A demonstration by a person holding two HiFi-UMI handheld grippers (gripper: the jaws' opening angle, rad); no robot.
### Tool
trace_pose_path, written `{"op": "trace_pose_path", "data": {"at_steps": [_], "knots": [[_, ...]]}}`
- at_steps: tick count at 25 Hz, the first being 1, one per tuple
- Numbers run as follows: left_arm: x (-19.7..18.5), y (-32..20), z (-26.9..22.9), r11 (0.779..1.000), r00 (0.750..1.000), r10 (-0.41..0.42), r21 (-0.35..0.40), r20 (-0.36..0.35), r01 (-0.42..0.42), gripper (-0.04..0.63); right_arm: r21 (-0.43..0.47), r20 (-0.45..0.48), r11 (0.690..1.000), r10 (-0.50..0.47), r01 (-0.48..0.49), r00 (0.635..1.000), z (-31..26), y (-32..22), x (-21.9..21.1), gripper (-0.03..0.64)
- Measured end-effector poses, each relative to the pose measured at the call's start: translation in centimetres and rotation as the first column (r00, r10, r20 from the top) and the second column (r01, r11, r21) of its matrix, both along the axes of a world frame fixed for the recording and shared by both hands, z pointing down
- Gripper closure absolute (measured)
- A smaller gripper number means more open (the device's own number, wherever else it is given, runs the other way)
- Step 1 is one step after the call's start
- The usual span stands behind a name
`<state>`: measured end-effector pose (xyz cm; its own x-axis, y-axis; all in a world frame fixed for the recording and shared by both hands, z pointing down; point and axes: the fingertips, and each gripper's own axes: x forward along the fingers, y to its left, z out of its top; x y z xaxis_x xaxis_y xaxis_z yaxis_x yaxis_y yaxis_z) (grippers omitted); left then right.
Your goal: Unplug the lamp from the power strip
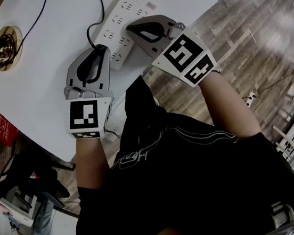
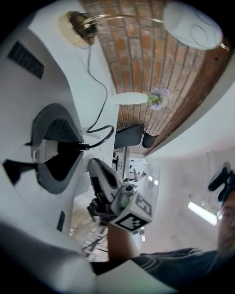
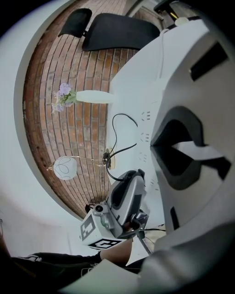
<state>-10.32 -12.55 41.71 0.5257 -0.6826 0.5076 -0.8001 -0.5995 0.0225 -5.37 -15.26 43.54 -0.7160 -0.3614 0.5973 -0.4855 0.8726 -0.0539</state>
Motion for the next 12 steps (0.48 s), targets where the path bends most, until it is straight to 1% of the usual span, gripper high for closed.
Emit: {"op": "trace_pose_path", "data": {"at_steps": [1, 2, 3, 4, 5, 7, 9, 10, 12], "knots": [[0.2, 0.1, 0.0, 0.999, 0.996, 0.032, 0.040, 0.081, -0.035, 0.545, 0.001, -0.004, 1.000, -0.002, 0.002, 1.000, 0.0, 0.0, 0.0, 0.621], [0.4, 0.3, 0.0, 0.995, 0.986, 0.062, 0.074, 0.154, -0.074, 0.545, 0.003, -0.008, 1.000, -0.005, 0.005, 1.000, 0.0, 0.0, 0.0, 0.621], [0.6, 0.4, 0.0, 0.990, 0.976, 0.083, 0.095, 0.201, -0.104, 0.545, 0.003, -0.011, 1.000, -0.008, 0.008, 1.000, 0.0, 0.0, 0.0, 0.621], [0.7, 0.5, 0.0, 0.987, 0.971, 0.096, 0.104, 0.220, -0.121, 0.545, 0.000, -0.012, 1.000, -0.011, 0.011, 1.000, 0.0, 0.0, 0.0, 0.621], [0.7, 0.5, 0.0, 0.987, 0.971, 0.101, 0.102, 0.216, -0.125, 0.545, -0.004, -0.011, 1.000, -0.012, 0.012, 1.000, 0.0, 0.0, 0.0, 0.621], [0.6, 0.5, 0.0, 0.992, 0.983, 0.090, 0.074, 0.158, -0.102, 0.546, -0.009, -0.009, 1.000, -0.013, 0.013, 1.000, 0.0, 0.0, 0.0, 0.621], [0.3, 0.3, -0.1, 0.998, 0.997, 0.053, 0.024, 0.058, -0.055, 0.547, -0.014, -0.007, 1.000, -0.011, 0.011, 1.000, 0.0, 0.0, -0.1, 0.621], [0.1, 0.1, -0.1, 1.000, 1.000, 0.027, -0.007, 0.000, -0.027, 0.548, -0.016, -0.004, 1.000, -0.010, 0.010, 1.000, 0.0, 0.0, -0.1, 0.621], [-0.3, -0.3, -0.1, 0.997, 0.994, -0.030, -0.072, -0.103, 0.022, 0.548, -0.015, 0.001, 1.000, -0.007, 0.007, 1.000, 0.0, 0.0, -0.1, 0.621]]}}
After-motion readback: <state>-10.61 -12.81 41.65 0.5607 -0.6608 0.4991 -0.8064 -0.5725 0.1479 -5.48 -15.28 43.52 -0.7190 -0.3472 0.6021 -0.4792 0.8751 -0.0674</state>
